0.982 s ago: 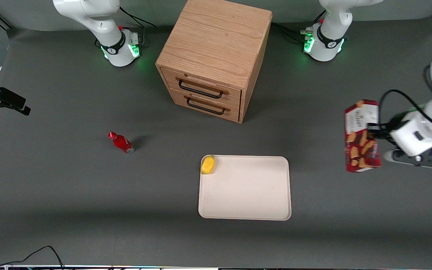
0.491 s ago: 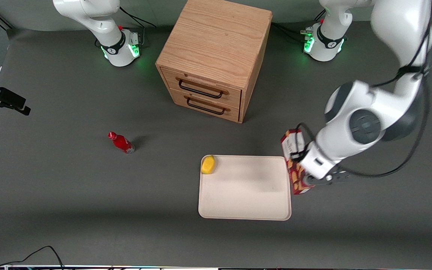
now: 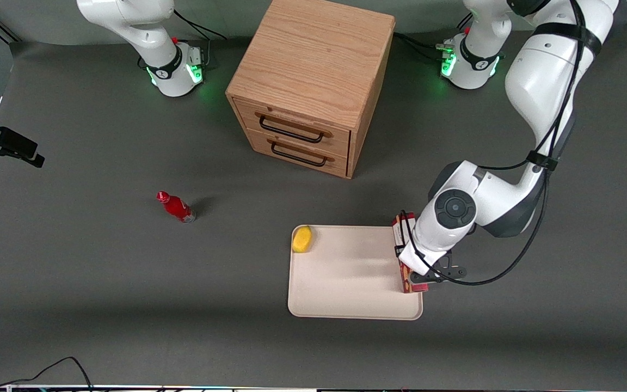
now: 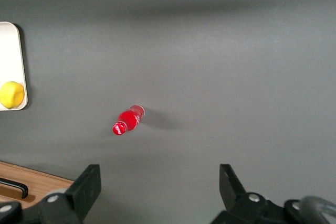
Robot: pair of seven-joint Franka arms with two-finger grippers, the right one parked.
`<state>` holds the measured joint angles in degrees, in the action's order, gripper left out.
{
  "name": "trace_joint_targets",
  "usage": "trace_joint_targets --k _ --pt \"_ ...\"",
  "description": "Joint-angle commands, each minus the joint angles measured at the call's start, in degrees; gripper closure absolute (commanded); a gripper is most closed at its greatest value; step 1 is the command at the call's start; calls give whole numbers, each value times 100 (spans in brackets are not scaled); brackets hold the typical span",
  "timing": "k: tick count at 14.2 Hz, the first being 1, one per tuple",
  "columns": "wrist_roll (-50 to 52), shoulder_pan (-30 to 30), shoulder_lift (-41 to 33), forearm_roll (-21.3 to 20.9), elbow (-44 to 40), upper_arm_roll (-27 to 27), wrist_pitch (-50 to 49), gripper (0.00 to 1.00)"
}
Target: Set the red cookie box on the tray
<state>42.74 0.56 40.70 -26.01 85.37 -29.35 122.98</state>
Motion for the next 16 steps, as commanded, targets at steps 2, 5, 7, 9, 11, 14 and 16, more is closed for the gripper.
trace_joint_targets --k 2,5,7,9,11,14,16 --pt "-1016 215 -1017 610 -125 16 -1500 0" --pt "-3370 339 -2220 1972 -240 1049 -3108 0" --pt "-4602 330 -2959 2397 -100 1868 -3988 0" --pt "-5300 330 -3610 2425 128 2370 -4526 0" --pt "-5373 339 -4365 2425 662 2530 -4572 0" --pt "-5381 304 -4817 2416 991 2610 -4633 0" --pt "-5390 260 -4765 2390 859 2566 -4669 0"
